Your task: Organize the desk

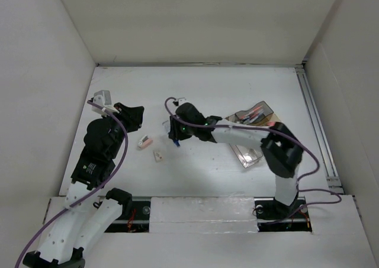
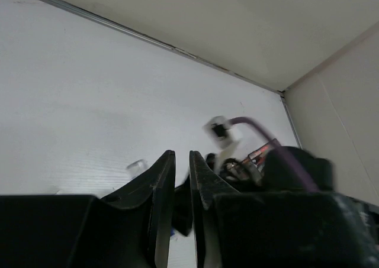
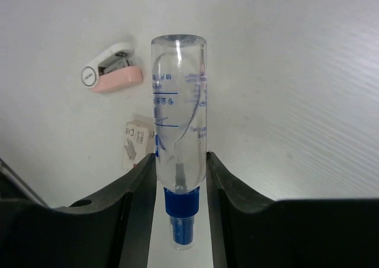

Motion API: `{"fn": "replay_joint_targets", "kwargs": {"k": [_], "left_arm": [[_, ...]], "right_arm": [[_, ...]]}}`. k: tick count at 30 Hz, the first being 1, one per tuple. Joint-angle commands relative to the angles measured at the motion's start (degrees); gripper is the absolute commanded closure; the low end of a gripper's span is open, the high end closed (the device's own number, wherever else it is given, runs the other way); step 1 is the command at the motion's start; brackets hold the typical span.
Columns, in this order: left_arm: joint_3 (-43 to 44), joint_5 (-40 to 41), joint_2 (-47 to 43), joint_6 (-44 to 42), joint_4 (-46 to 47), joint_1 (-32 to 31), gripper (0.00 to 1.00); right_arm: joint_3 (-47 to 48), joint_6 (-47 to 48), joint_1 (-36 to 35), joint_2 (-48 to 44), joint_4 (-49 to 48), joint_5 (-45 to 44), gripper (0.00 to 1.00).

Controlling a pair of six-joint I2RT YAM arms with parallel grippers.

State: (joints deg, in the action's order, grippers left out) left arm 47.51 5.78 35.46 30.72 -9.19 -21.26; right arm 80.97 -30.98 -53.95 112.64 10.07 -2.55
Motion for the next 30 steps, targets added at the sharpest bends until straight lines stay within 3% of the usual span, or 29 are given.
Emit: {"fn": "replay_joint_targets", "kwargs": {"k": [1, 8, 13, 20, 30], "left_arm": [[1.54, -1.38, -0.31, -1.1, 2.86, 0.16, 0.88], [1.62, -2.26, -0.22, -1.28, 3.04, 0.16, 0.88], [1.8, -2.36, 0.22, -1.45, 3.3, 0.16, 0.88], [2.06, -2.35, 1.27, -1.54, 3.13, 0.16, 0.88], [2.15, -2.35, 1.27, -1.72, 3.13, 0.16, 0.88]], "right_arm": [[-6.4, 1.01, 4.89, -16.0, -0.67, -2.99, 0.86], [-23.81, -2.67, 16.31, -35.52, 6.89, -5.18, 0.86], [-27.44, -3.65, 22.13, -42.05, 16.63, -11.85, 0.86], [-25.43, -0.67, 24.41, -44.17, 19.11, -9.41, 0.85], [-19.27, 2.42, 24.17, -36.0, 26.84, -7.21, 0.84]]}}
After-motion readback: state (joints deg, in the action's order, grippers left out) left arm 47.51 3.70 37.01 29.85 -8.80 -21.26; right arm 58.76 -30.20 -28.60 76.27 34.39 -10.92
